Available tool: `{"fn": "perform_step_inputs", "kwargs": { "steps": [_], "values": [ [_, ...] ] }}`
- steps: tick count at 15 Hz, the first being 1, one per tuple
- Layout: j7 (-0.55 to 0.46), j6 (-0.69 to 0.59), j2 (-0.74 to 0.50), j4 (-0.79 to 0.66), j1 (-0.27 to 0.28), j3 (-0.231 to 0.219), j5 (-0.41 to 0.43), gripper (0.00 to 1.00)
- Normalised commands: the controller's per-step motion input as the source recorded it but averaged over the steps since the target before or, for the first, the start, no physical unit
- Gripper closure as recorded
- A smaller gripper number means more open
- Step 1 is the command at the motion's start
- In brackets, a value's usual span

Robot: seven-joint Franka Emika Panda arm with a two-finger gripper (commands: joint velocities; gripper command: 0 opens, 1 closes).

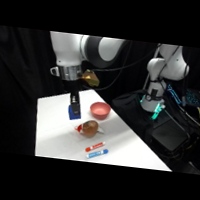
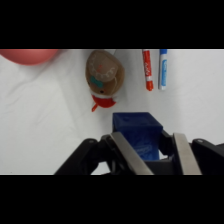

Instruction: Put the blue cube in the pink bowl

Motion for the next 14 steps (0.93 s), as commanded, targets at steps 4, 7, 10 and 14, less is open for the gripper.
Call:
{"fn": "perform_step_inputs", "kwargs": {
  "steps": [4,7,10,14],
  "values": [
    [-0.12,0.45,-0.66,-0.91,-0.082,-0.038,-0.006,0.71],
    [-0.17,0.43,-0.59,-0.82,-0.127,-0.058,0.079,0.71],
    [-0.16,0.34,-0.56,-0.7,-0.115,-0.065,0.073,0.71],
    [-0.15,0.2,-0.55,-0.57,-0.109,-0.071,0.06,0.71]
  ]
}}
